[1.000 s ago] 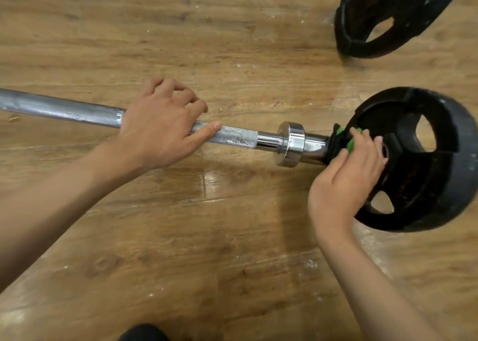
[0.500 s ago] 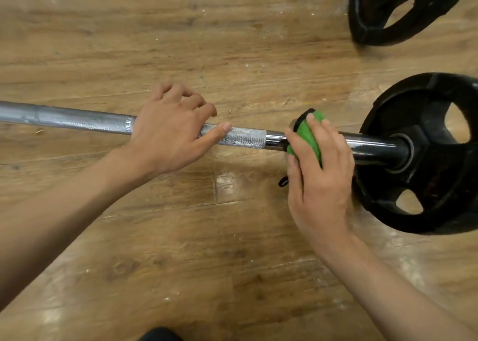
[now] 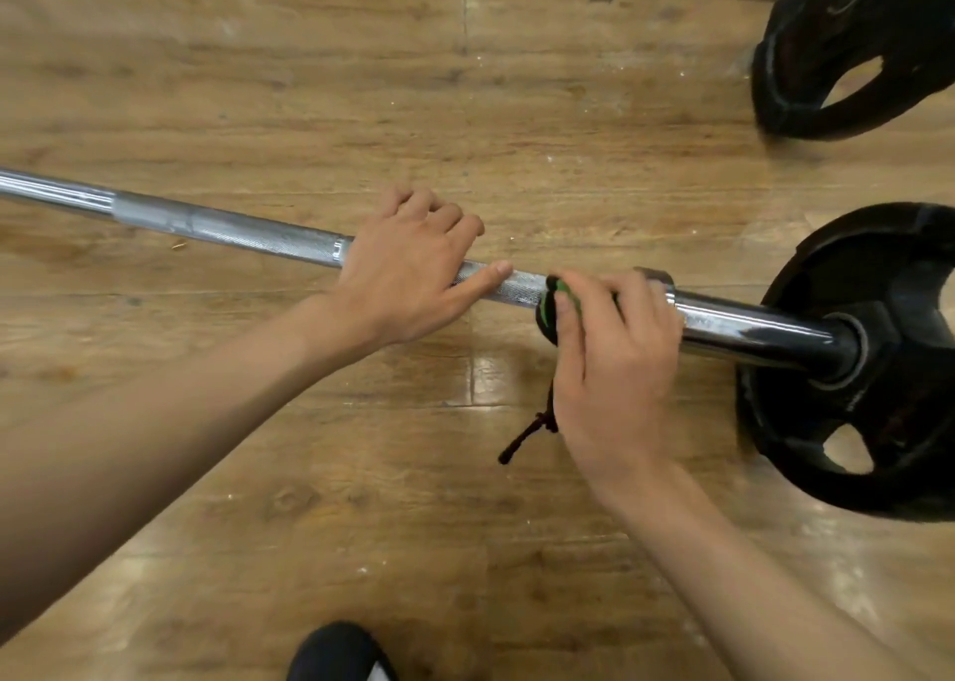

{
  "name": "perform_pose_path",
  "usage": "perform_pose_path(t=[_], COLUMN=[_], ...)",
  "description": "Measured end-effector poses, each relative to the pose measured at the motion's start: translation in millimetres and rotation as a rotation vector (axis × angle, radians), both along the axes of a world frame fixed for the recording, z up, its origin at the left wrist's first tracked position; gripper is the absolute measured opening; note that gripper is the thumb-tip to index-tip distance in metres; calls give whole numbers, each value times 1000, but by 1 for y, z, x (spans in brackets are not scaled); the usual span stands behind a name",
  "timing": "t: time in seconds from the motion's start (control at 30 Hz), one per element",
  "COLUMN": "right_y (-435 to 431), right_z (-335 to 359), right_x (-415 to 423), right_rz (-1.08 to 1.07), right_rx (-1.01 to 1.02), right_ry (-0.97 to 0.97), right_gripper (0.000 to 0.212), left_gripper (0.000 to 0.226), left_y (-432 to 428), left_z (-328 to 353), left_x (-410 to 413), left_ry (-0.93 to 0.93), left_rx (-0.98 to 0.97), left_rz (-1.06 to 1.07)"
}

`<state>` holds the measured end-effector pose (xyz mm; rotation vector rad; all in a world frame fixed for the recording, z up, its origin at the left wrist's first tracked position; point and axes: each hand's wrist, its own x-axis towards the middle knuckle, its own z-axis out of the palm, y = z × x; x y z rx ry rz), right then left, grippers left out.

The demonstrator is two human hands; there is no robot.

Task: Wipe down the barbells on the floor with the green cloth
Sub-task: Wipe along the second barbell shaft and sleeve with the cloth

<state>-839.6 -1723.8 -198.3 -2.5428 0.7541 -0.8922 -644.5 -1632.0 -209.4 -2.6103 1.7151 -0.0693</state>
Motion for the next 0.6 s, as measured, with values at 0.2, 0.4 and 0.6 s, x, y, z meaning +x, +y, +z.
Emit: perform_pose_path(t=[0.2,0.4,0.6], right_y=[-14,-18,-68], right_z=[-1,11,-3], right_x=[57,23,3], right_rz=[-64,70,-54], right_rx=[94,-35,2], right_ry=[419,323,316], right_gripper=[37,51,43], left_gripper=[52,52,58], left_y=[9,-3,-51], left_z=[11,13,15], left_x=[-7,-52,-71], left_ry=[317,460,433], left_rx=[-372,-387,-146], left_rz=[33,-84,-19])
